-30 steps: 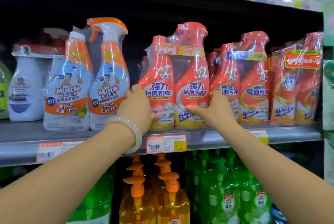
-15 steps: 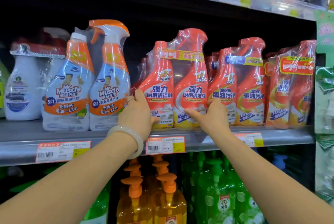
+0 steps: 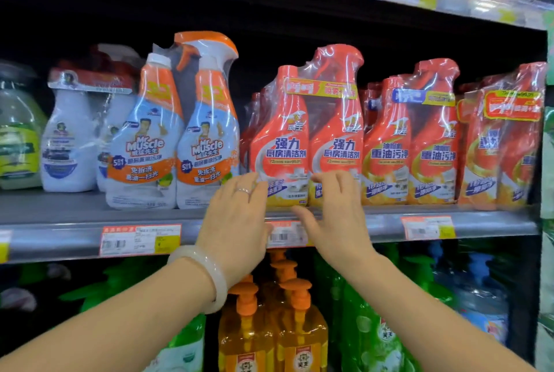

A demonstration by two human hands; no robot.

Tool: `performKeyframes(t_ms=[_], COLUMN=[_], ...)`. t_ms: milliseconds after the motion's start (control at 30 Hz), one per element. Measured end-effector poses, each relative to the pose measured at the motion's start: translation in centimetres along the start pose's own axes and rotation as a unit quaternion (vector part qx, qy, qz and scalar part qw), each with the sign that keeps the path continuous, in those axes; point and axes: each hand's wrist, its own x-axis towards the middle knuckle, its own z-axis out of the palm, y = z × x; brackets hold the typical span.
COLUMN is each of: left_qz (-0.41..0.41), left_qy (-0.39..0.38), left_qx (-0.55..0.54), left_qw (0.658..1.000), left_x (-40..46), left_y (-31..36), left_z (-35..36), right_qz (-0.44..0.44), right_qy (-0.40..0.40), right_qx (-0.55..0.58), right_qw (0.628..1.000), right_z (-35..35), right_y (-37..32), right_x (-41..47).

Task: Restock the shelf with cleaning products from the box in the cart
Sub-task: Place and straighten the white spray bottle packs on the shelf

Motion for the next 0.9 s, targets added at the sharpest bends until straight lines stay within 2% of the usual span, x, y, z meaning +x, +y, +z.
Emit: performKeyframes(t_ms=[100, 200, 367, 433, 567, 633, 667, 767, 900], left_qz=[0.004, -0.016, -0.119, -0.170, -0.310, -0.389, -0.410, -0.474, -0.542], left_qy=[-0.007, -0.089, -0.226, -0.249, -0.318, -0.362, -0.367, -0.386, -0.393], left_qx=[0.021, 0.090, 0.176, 0.212, 0.264, 0.278, 0.290, 0.299, 0.300], left_qw=[1.000, 0.992, 0.951, 0.929, 0.856, 0.800, 0.783, 0.732, 0.680], left_x=[-3.9, -8.4, -16.6, -19.9, -27.6, -32.4, -34.8, -41.6, -48.8], left_y=[-2.3, -5.9, -12.5, -14.4, -17.2, -18.5, -19.0, -20.1, -22.4], left_z=[0.5, 0.0, -3.0, -5.1, -9.7, -11.8, -12.8, -16.3, -21.1], right_qz=[-0.084, -0.134, -0.229, -0.257, -0.316, -0.339, -0.348, -0.386, -0.437], right_qy=[-0.041, -0.106, -0.214, -0.256, -0.383, -0.427, -0.446, -0.493, -0.511], right_qx=[0.043, 0.067, 0.123, 0.143, 0.155, 0.170, 0.177, 0.197, 0.214], right_qw=[0.995, 0.983, 0.941, 0.921, 0.854, 0.821, 0.805, 0.754, 0.708], right_z=[2.5, 5.3, 10.2, 11.8, 14.4, 15.7, 16.0, 15.8, 15.1], right_y=[-4.0, -7.5, -15.7, -20.1, -29.6, -34.2, -36.4, -43.0, -51.6], right_x=[-3.3, -6.3, -10.0, -11.1, -14.2, -16.8, -18.3, -22.8, -27.1])
